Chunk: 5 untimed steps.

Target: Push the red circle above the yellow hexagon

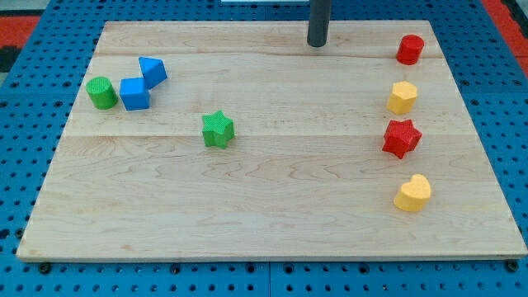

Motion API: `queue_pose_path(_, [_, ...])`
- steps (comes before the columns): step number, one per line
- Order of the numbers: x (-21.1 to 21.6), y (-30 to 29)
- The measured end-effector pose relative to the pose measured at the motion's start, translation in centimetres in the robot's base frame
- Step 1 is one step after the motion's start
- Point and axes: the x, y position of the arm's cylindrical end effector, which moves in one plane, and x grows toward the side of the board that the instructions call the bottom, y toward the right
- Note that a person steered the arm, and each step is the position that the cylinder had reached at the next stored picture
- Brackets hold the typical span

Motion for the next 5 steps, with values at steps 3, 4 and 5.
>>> queue_pose_path(3, [-0.8, 16.2])
queue_pose_path(4, [2.6, 12.2])
queue_pose_path(5, [2.9, 11.1])
